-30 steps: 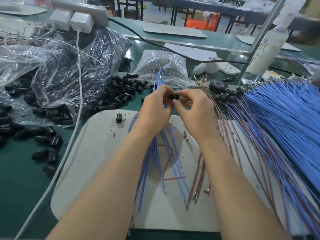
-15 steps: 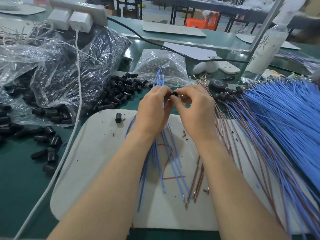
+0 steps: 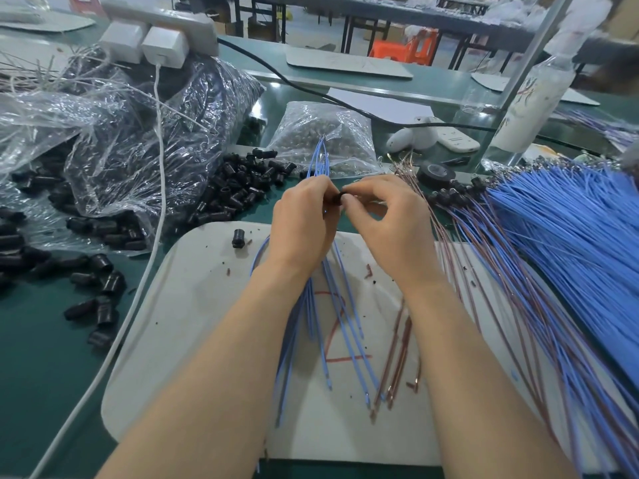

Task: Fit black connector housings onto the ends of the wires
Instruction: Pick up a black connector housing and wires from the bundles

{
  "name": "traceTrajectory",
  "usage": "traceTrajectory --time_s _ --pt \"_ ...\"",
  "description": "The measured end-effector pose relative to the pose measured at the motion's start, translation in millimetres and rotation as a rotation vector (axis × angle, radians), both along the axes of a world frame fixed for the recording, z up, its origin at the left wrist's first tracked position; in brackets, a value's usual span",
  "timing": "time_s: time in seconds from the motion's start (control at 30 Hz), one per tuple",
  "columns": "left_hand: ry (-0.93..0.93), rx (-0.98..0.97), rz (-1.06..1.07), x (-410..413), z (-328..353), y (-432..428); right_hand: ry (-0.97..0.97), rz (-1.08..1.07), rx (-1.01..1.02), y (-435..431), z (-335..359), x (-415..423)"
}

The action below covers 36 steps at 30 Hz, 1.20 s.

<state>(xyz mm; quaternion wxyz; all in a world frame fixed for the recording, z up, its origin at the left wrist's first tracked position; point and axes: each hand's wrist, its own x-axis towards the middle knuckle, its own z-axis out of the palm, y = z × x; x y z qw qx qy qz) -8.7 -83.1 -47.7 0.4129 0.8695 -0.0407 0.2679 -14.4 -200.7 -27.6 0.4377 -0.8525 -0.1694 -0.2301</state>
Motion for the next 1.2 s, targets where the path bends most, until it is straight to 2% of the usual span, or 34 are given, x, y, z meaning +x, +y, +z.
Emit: traceTrajectory --time_s 0.23,0.43,0.87,1.0,1.1,1.2 --pt "0.000 -0.011 0.029 1.4 -1.8 0.1 0.115 0.028 0.157 -7.3 7.4 0.7" --pt "0.009 0.001 0.026 0.4 -0.4 -0.5 0.120 0.046 0.112 -7.9 9.2 -1.9" --pt "0.030 0.134 0.062 -1.0 2.3 -5.3 0.016 -0.099 -0.026 -1.7 4.3 -1.6" --pt "0.030 0.155 -0.042 -1.1 0.3 -5.1 0.017 -0.129 -0.014 -7.4 4.2 2.1" --pt "0.046 0.107 -0.176 -1.7 0.3 -3.7 0.095 -0.135 0.017 -18.2 3.4 6.8" --pt "0.040 0.108 -0.218 -1.1 0.3 -3.4 0.185 -0.090 0.079 -27.0 1.8 11.1"
